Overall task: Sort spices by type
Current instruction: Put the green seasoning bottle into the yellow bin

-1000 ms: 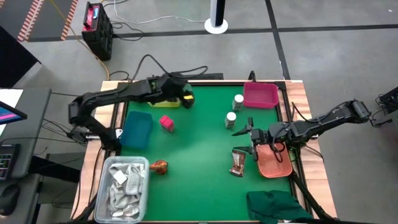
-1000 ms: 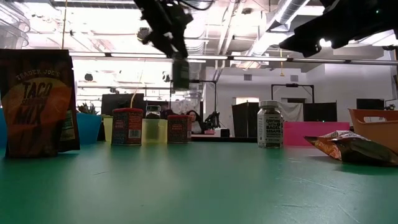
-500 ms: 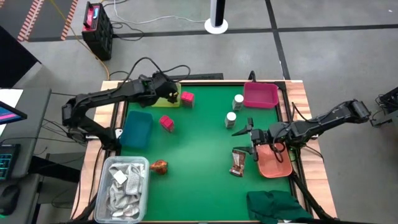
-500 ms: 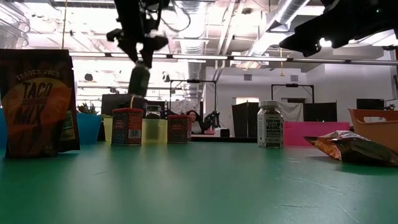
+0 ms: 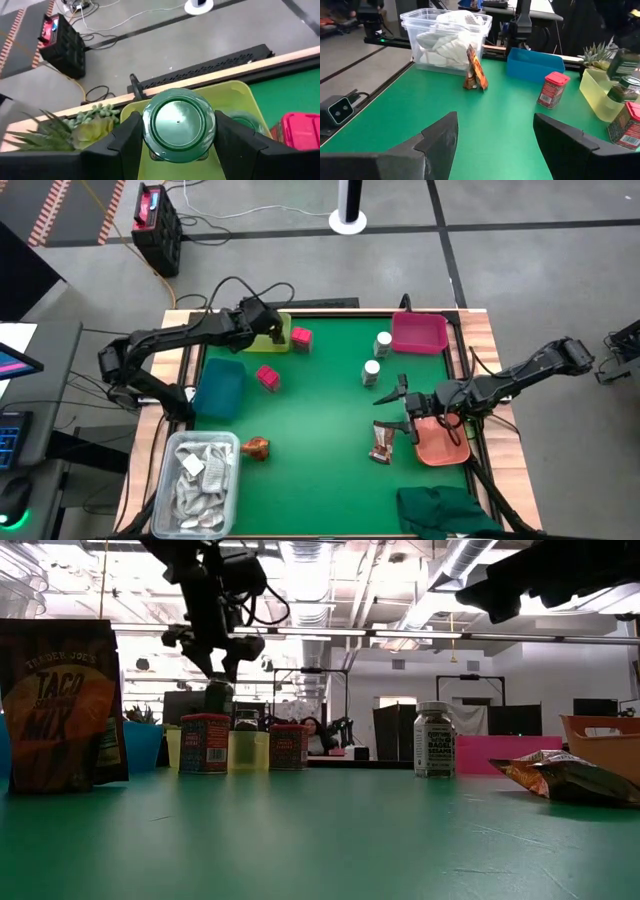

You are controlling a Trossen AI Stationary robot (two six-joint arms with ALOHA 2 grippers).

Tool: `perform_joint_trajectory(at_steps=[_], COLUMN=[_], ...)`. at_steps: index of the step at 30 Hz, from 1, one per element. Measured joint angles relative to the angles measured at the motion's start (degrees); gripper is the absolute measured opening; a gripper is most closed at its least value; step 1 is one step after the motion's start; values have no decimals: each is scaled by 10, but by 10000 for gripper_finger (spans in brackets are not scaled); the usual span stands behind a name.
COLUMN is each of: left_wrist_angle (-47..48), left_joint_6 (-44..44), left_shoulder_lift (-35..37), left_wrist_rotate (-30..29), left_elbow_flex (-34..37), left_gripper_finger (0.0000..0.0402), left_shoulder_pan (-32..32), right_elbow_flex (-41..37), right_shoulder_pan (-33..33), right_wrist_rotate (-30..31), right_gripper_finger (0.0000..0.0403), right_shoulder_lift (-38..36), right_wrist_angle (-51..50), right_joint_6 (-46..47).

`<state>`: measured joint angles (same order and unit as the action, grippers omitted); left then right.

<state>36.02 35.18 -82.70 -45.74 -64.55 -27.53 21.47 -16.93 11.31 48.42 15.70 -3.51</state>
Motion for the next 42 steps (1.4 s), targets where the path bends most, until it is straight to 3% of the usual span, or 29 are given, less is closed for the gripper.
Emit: perform_joint_trajectory(at_steps=[15,25,35,42], left_wrist_angle=[-72,-90,-159,-166], left_joint_6=[46,77,95,88], left_shoulder_lift=[0,-8,-91,-98], left_wrist_rotate=[20,9,-5,-3], left_elbow_flex=[92,96,94,94], left_gripper_finger=[196,196,196,199], left_shoulder_pan=[-12,-12,-13,-13], right_elbow_flex=[0,0,0,0], right_shoulder_pan=[0,0,-9,-11], right_wrist_rotate=[0,0,0,0], right_gripper_finger=[286,286,286,286], right_shoulder_lift=[0,0,0,0], right_wrist_angle=[0,0,-1,-1], right_joint_6=[-9,-9,-10,-10])
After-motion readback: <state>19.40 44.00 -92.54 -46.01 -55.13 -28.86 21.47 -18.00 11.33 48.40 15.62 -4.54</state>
